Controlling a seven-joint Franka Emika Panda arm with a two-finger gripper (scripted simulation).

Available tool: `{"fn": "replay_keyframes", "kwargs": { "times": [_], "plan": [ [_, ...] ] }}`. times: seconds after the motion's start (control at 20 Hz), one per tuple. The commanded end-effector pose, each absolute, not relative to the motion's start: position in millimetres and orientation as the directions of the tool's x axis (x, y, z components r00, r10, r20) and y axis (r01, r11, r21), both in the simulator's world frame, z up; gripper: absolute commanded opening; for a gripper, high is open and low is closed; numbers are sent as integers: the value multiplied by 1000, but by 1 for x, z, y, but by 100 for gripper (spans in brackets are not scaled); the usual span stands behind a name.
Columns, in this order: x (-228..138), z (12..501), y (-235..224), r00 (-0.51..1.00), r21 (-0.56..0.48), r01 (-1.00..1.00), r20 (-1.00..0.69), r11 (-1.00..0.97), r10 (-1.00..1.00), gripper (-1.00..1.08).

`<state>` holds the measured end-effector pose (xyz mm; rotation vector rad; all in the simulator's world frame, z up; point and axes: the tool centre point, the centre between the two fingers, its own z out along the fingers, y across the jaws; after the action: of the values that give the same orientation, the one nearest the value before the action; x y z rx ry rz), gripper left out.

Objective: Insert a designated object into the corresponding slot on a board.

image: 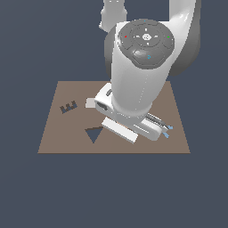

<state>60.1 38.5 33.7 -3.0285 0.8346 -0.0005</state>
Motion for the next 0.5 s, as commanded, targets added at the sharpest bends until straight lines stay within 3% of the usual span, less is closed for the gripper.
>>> {"fn": "replay_keyframes", "kwargs": {
  "times": [0.0, 0.45],
  "plan": [
    [60, 33, 38, 860, 0, -510, 0, -860, -510, -100],
    [57, 34, 32, 897, 0, -442, 0, -897, -442, -100]
  ]
}}
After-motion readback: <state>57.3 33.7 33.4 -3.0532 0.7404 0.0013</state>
